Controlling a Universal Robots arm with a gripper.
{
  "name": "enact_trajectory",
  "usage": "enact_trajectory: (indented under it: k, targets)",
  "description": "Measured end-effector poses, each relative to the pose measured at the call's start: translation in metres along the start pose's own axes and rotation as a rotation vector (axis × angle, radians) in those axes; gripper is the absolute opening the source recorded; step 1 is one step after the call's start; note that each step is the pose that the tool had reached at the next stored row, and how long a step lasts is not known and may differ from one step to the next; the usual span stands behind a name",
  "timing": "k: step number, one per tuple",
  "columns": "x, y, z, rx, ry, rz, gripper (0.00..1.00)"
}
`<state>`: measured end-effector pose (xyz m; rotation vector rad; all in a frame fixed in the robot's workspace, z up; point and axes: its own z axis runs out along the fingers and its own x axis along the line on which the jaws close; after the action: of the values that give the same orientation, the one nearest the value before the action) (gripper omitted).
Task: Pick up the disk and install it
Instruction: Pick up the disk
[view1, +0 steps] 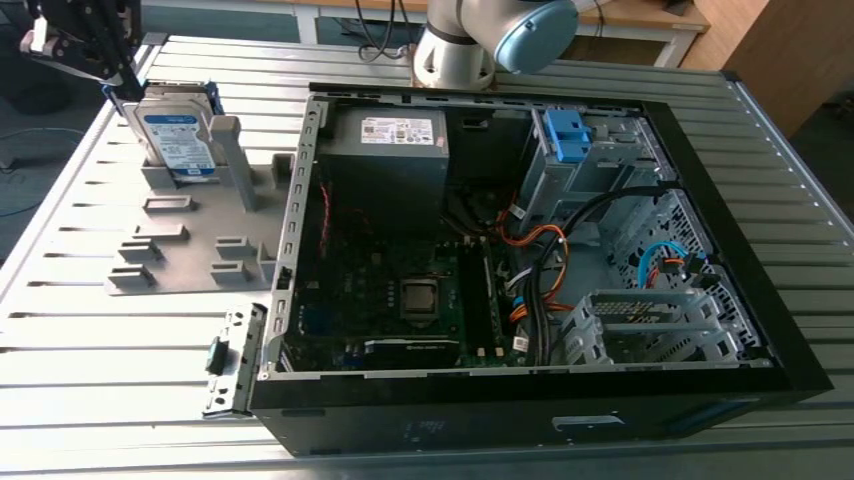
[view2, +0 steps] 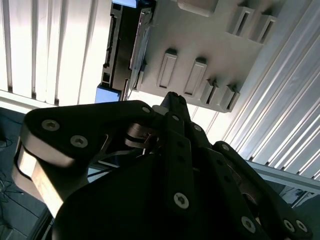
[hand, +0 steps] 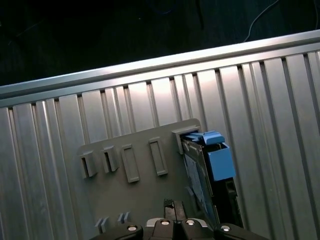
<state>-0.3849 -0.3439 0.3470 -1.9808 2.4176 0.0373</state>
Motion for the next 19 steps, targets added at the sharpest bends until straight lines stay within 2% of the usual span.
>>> enact_trajectory:
  k: [19]
  targets:
    - [0.0000, 0.0000, 0.0000, -0.0018, 0.0006, -0.066, 0.11]
